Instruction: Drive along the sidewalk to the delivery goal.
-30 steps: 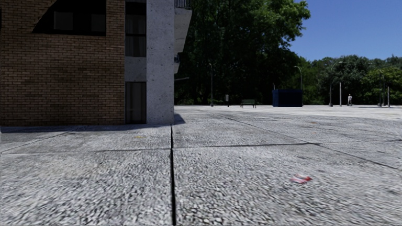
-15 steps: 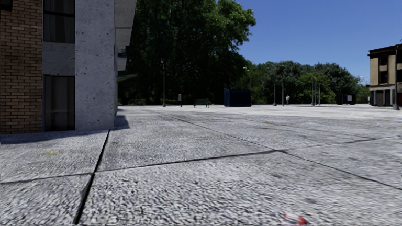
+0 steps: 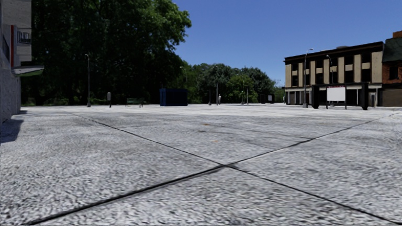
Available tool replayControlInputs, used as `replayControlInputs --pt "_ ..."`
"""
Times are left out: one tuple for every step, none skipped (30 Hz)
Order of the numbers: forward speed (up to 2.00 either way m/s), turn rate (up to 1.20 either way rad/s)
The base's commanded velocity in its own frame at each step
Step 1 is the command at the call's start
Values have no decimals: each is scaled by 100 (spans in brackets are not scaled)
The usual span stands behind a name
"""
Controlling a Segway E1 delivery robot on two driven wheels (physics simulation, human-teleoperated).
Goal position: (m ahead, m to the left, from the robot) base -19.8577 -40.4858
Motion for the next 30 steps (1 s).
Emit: replayControlInputs --pt "200 -80" --pt "200 -80" --pt "200 -80" --pt "200 -80" --pt "200 -80" --pt "200 -80" --pt "200 -80" --pt "200 -80" --pt "200 -80" --pt "200 -80" --pt "200 -80" --pt "200 -80" --pt "200 -80" --pt "200 -80" --pt "200 -80" --pt "200 -80" --pt "200 -80" --pt "200 -80" --pt "200 -80" --pt "200 -80" --pt "200 -80" --pt "200 -80" --pt "200 -80" --pt "200 -80" --pt "200 -80" --pt "200 -80" --pt "200 -80" --pt "200 -80" --pt "200 -80" --pt "200 -80"
